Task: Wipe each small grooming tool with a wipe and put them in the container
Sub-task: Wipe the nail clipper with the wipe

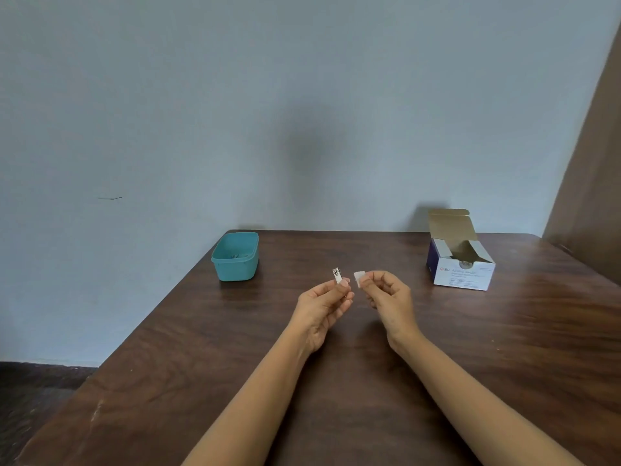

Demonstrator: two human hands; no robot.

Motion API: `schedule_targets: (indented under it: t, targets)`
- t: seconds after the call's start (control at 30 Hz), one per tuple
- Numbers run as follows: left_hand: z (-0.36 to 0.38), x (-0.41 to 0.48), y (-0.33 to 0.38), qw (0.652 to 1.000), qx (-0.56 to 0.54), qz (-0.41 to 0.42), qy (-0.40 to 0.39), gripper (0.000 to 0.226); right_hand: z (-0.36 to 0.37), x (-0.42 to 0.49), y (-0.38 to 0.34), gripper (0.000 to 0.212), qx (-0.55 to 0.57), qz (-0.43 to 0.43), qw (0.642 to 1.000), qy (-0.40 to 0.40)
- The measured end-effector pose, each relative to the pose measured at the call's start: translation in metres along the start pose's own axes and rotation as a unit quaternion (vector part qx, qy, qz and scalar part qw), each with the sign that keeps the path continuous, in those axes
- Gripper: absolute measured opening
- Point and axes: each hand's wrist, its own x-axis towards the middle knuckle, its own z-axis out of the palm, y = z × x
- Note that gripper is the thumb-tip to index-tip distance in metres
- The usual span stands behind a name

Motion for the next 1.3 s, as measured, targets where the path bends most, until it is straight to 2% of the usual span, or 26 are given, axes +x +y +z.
schedule_targets:
  t: [0.3,0.43,0.53,0.73,0.83,0.97,1.1,1.2,1.3]
  targets:
    - [0.001,-0.011,-0.004,0.996,0.071,0.034,-0.040,0.009,-0.009,-0.010,0.000,0.006,0.040,0.063,0.997,-0.013]
    - [0.001,-0.012,-0.002,0.994,0.083,0.033,-0.058,0.020,-0.006,-0.016,-0.003,0.008,0.035,0.076,0.996,-0.042]
    - [-0.001,-0.011,-0.003,0.995,0.079,0.038,-0.050,0.027,-0.006,-0.017,-0.004,0.008,0.029,0.077,0.996,-0.045]
    - [0.001,-0.011,-0.004,0.997,0.066,0.039,-0.031,0.022,-0.012,-0.013,-0.005,0.007,0.011,0.086,0.996,-0.023]
    - [0.000,-0.009,-0.004,0.998,0.053,0.035,-0.021,0.031,-0.013,-0.013,-0.007,0.008,-0.009,0.060,0.998,-0.034]
    - [0.000,-0.008,-0.005,0.998,0.051,0.035,-0.017,0.032,-0.012,-0.015,-0.013,0.005,-0.043,-0.010,0.997,-0.062]
    - [0.000,-0.007,-0.008,0.996,0.073,0.043,-0.022,0.030,-0.013,-0.014,-0.011,0.006,-0.097,-0.037,0.993,-0.059]
    - [0.000,-0.006,-0.009,0.995,0.089,0.042,-0.027,0.022,-0.017,-0.013,-0.011,0.005,-0.206,-0.092,0.973,-0.051]
    - [0.000,-0.007,-0.010,0.994,0.100,0.040,-0.026,0.027,-0.016,-0.012,-0.012,0.008,-0.310,-0.139,0.939,-0.055]
